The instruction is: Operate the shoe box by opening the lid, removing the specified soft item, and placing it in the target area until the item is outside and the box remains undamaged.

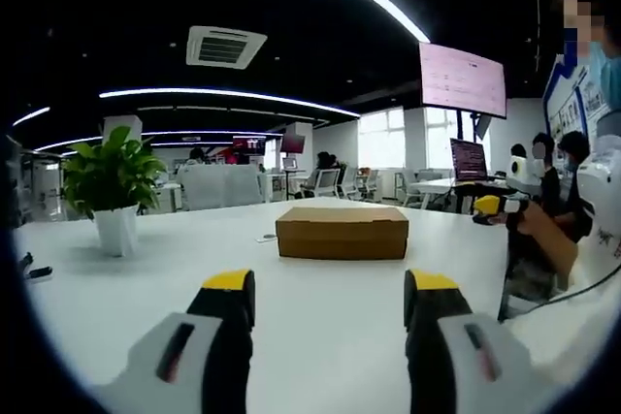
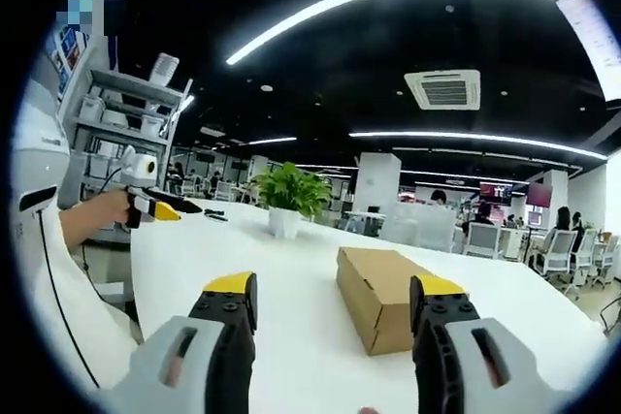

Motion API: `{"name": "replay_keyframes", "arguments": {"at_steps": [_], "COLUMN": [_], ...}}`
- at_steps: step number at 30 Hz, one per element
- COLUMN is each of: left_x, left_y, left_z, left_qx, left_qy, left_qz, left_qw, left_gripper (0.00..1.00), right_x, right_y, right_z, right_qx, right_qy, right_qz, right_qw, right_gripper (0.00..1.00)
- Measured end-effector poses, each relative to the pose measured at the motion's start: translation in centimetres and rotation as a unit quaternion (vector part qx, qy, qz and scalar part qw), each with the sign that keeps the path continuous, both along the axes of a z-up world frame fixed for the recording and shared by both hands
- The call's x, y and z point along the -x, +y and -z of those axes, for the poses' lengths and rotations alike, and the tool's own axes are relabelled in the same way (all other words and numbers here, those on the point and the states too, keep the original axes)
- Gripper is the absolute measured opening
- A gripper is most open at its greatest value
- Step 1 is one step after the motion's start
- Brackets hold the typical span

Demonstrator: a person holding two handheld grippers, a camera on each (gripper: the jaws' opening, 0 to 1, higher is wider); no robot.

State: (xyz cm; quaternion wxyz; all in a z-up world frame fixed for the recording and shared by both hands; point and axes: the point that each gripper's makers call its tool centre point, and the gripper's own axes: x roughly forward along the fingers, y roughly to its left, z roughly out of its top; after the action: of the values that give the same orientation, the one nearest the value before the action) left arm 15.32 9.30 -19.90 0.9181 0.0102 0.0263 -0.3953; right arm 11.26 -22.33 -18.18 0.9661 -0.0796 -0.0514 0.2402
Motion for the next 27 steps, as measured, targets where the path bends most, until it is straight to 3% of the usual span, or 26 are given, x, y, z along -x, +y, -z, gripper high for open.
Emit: {"name": "replay_keyframes", "arguments": {"at_steps": [6,9,15,18,20,24,27], "left_x": [-0.2,-0.3,-0.5,-0.6,-0.8,-1.3,-1.4], "left_y": [0.1,0.2,0.2,0.4,0.5,0.5,0.4], "left_z": [0.0,0.0,0.1,0.3,0.1,-0.1,-0.5], "left_qx": [0.003,0.001,-0.004,-0.011,-0.005,0.008,0.015], "left_qy": [0.000,-0.008,-0.006,-0.006,-0.015,-0.008,-0.024], "left_qz": [-0.008,-0.010,-0.015,-0.022,-0.025,-0.025,-0.031], "left_qw": [1.0000,0.9999,0.9999,0.9997,0.9996,0.9996,0.9991], "left_gripper": [0.63,0.57,0.66,0.67,0.65,0.66,0.66], "right_x": [-0.2,-0.2,-0.1,-0.1,-0.2,-0.2,-0.3], "right_y": [-0.7,-0.8,-0.3,-0.1,-0.1,-0.1,0.1], "right_z": [0.2,0.0,0.3,0.5,0.5,0.6,0.7], "right_qx": [0.001,-0.006,-0.002,0.002,0.002,0.001,0.005], "right_qy": [0.006,0.003,0.005,0.007,0.008,0.005,0.003], "right_qz": [0.020,0.021,0.011,0.010,0.010,0.010,0.008], "right_qw": [0.9998,0.9998,0.9999,0.9999,0.9999,0.9999,1.0000], "right_gripper": [0.71,0.71,0.70,0.70,0.70,0.70,0.70]}}
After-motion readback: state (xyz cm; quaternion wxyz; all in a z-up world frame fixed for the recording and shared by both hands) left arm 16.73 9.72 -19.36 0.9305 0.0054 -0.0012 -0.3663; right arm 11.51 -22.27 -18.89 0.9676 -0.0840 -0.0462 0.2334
